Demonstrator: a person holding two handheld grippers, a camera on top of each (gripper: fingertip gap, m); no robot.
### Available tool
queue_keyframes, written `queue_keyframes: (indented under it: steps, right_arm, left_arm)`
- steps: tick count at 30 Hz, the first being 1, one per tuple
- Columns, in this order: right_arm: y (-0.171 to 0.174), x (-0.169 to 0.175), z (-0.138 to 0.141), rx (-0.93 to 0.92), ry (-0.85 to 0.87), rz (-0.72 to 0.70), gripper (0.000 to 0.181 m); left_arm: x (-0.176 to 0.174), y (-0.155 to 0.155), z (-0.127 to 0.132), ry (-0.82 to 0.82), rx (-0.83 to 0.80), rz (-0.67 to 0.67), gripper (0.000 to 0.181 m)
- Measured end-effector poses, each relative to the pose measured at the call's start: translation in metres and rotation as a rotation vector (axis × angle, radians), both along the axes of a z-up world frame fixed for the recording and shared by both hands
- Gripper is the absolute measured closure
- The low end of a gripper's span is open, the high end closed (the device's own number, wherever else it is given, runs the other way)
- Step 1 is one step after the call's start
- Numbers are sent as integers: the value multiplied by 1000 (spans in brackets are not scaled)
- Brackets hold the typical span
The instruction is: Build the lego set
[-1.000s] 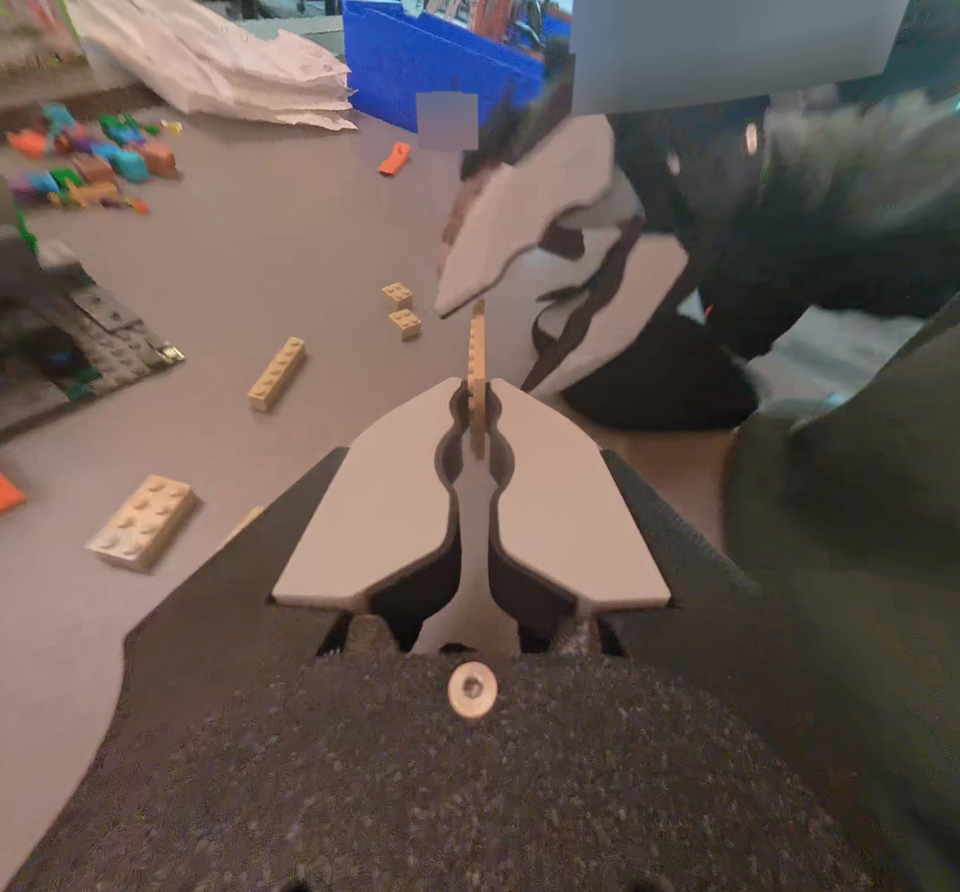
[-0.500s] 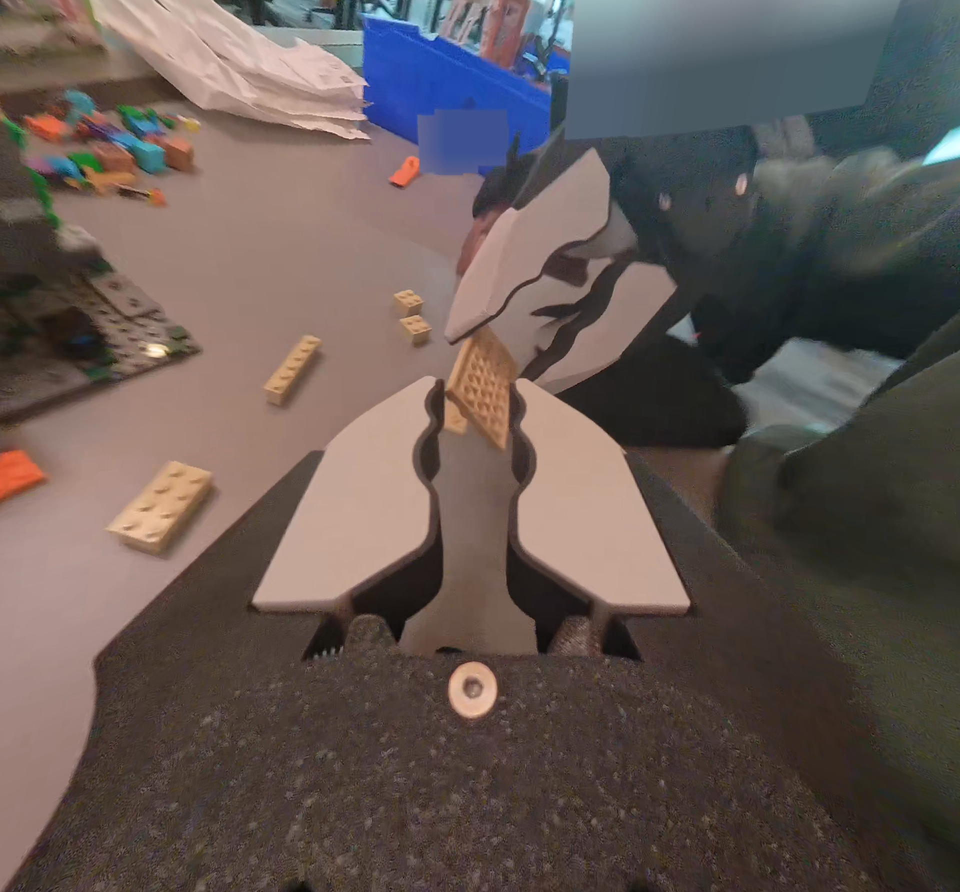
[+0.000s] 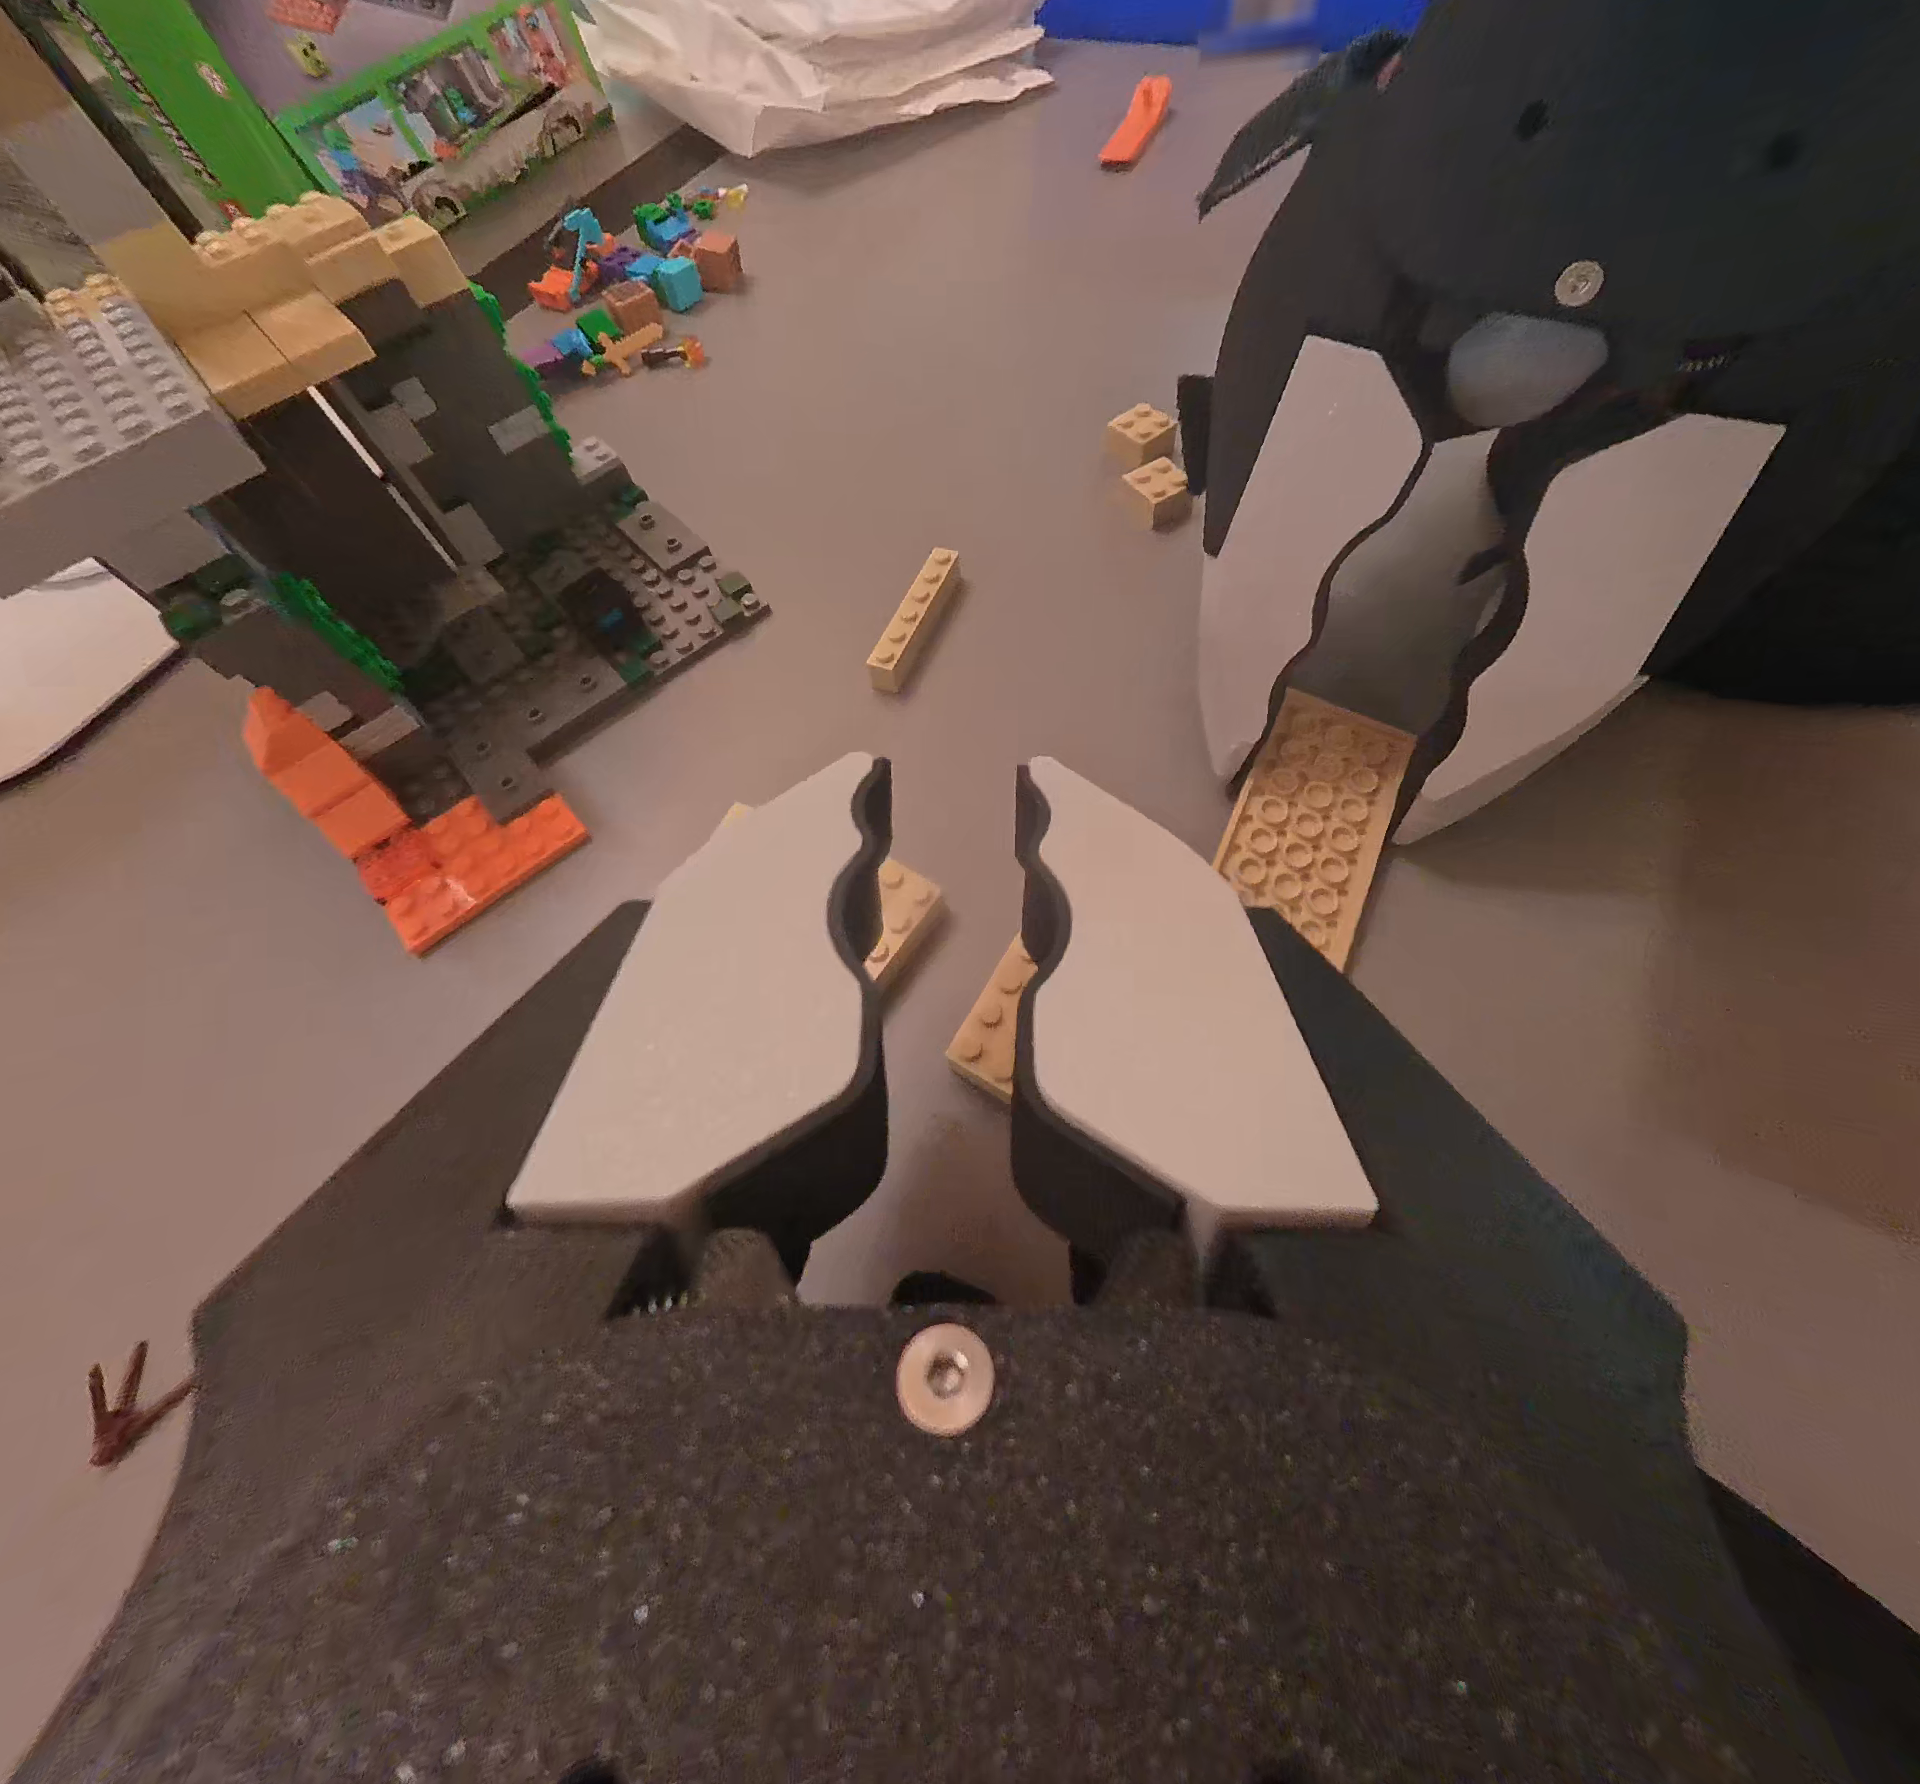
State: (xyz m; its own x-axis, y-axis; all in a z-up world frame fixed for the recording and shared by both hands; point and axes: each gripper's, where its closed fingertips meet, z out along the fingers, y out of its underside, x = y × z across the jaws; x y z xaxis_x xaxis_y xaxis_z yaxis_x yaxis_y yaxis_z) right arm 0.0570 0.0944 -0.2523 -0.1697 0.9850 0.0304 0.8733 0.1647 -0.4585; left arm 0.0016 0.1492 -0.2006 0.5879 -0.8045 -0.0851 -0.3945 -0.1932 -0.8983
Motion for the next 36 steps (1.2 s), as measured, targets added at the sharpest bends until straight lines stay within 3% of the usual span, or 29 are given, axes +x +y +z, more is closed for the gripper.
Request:
queue_keyframes:
  steps: [8,12,16,22,28,36]
  right_arm:
    - [-2,0,4,7,9,46,145]
    - [3,0,23,-17,89,17,140]
    - [23,22,40,-3,118,-36,140]
    - [30,52,19,7,50,-33,141]
    - [39,43,2,28,27,-7,143]
    - [37,25,7,-23,55,57,150]
  left_arm:
    - [1,0,-4,18,3,-4,160]
    - [3,-2,-6,29,5,-12,160]
    - [5,-3,-8,37,4,-23,160]
    - [13,-11,-12,64,7,-77,161]
    - [16,-14,-18,103,17,-100,162]
    - [17,-15,-19,103,13,-106,164]
